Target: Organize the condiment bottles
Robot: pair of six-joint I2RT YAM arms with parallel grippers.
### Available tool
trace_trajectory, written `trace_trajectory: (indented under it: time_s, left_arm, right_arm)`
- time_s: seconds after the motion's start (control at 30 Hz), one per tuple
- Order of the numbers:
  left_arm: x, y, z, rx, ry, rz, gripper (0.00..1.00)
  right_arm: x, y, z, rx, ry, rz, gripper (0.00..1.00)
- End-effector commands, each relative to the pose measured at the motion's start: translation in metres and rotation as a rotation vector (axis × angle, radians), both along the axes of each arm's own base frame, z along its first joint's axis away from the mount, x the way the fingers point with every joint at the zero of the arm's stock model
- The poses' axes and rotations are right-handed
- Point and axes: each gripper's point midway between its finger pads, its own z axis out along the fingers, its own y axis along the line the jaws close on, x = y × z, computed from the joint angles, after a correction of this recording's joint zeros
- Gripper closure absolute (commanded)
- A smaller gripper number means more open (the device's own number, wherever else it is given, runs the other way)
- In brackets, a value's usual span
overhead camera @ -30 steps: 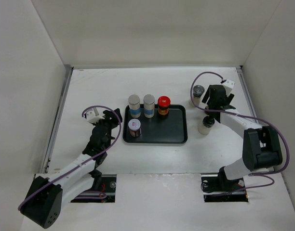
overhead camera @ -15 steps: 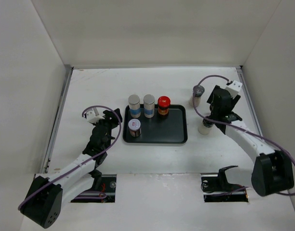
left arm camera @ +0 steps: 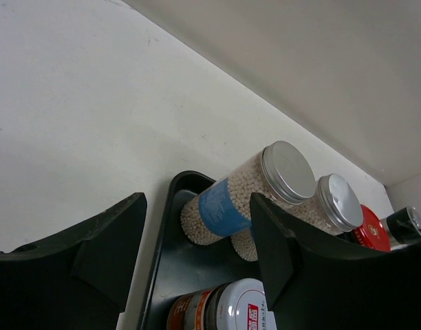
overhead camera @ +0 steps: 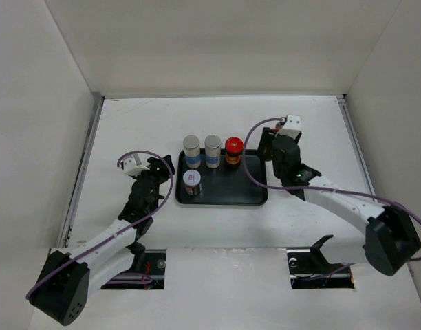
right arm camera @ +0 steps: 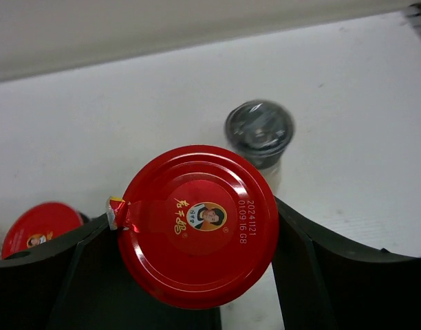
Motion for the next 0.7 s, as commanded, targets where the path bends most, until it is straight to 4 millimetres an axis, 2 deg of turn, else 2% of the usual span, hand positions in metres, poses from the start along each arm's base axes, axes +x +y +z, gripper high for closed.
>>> trace_trajectory:
  time_s: [0.0, 0.1, 0.2, 0.47, 0.67]
  left_arm:
    - [0.002, 0.000, 0.010, -0.031, -0.044, 0.001, 0.40]
    - [0.001, 0.003, 0.012, -0.034, -0.052, 0.010, 0.40]
    - [0.002, 0.004, 0.008, -0.028, -0.039, 0.011, 0.40]
    - [0.004, 0.000, 0.005, -0.024, -0.030, 0.002, 0.40]
    - [0.005, -0.001, 0.003, -0.024, -0.026, 0.001, 0.40]
  right_arm:
    - [0.023, 0.046, 0.050, 0.152, -0.151, 0.096, 0.42]
    - [0.030, 0.069, 0.036, 0.149, -0.124, 0.137, 0.42]
    - [0.036, 0.080, 0.020, 0.140, -0.102, 0.147, 0.42]
    - [0.043, 0.089, -0.025, 0.126, -0.032, 0.153, 0.40]
    - [0.046, 0.086, -0.045, 0.123, -0.001, 0.138, 0.30]
